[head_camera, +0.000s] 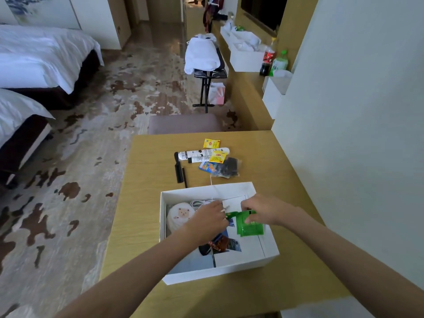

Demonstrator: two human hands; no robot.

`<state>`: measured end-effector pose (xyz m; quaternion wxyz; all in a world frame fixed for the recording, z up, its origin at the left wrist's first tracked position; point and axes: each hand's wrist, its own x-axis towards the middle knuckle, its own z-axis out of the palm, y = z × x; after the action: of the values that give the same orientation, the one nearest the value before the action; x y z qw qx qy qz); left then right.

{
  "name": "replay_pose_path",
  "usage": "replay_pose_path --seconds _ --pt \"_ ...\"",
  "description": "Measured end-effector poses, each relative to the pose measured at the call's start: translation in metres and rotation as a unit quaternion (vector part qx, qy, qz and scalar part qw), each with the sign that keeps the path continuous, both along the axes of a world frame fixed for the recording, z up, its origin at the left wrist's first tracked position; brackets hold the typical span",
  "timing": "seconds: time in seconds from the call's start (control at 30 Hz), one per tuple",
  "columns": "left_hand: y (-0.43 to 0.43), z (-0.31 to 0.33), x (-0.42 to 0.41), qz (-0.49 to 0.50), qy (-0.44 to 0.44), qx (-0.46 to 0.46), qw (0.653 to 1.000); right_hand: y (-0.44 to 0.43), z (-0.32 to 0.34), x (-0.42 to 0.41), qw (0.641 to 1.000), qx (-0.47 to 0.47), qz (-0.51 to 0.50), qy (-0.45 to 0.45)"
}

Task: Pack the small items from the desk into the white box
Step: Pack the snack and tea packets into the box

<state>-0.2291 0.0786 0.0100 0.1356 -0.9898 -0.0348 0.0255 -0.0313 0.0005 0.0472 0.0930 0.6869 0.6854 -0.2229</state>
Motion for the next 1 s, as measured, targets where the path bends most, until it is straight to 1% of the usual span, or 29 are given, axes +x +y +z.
replay_pose_path --seconds 0.03,0.07,0.13,0.2,0.27,0.33,0.4,0.5,0.63,0.77,0.87,0.93,1.0 --pt "-0.003 -0.004 -0.001 -0.022 0.034 0.031 0.999 -0.001 -0.005 -0.004 1.0 -0.017 0.016 -0.016" --pt "-0.006 -0.008 -0.001 -0.035 0.065 0.042 0.996 -0.002 -0.01 -0.008 0.998 -0.033 0.032 -0.032" --pt "-0.012 -0.016 -0.002 -0.04 0.119 0.022 0.992 -0.005 -0.019 -0.017 0.995 -0.054 0.064 -0.061" --pt "-0.016 -0.017 -0.006 -0.009 0.152 -0.025 0.988 -0.009 -0.027 -0.022 0.991 -0.067 0.086 -0.075" --pt "-0.018 -0.016 -0.009 0.044 0.15 -0.104 0.982 -0.011 -0.034 -0.024 0.986 -0.076 0.112 -0.097" --pt "-0.018 -0.015 -0.01 0.091 0.156 -0.191 0.965 -0.012 -0.04 -0.026 0.978 -0.076 0.144 -0.127" --pt "-0.019 -0.015 -0.01 0.109 0.15 -0.239 0.953 -0.014 -0.048 -0.025 0.97 -0.065 0.175 -0.154" --pt "-0.022 -0.016 -0.008 0.141 0.154 -0.27 0.94 -0.015 -0.054 -0.021 0.963 -0.045 0.204 -0.172" --pt "-0.027 -0.017 -0.005 0.2 0.167 -0.33 0.907 -0.016 -0.059 -0.02 0.965 -0.037 0.212 -0.147" --pt "-0.028 -0.016 -0.006 0.235 0.166 -0.357 0.889 -0.013 -0.059 -0.019 0.948 -0.016 0.267 -0.175" --pt "-0.029 -0.016 -0.005 0.256 0.148 -0.369 0.881 -0.005 -0.053 -0.015 0.937 -0.013 0.29 -0.193" --pt "-0.027 -0.01 -0.003 0.272 0.121 -0.375 0.878 0.0 -0.046 -0.007 0.947 0.004 0.276 -0.168" --pt "-0.023 -0.001 -0.003 0.295 0.058 -0.383 0.873 0.007 -0.039 0.006 0.968 0.04 0.234 -0.084"
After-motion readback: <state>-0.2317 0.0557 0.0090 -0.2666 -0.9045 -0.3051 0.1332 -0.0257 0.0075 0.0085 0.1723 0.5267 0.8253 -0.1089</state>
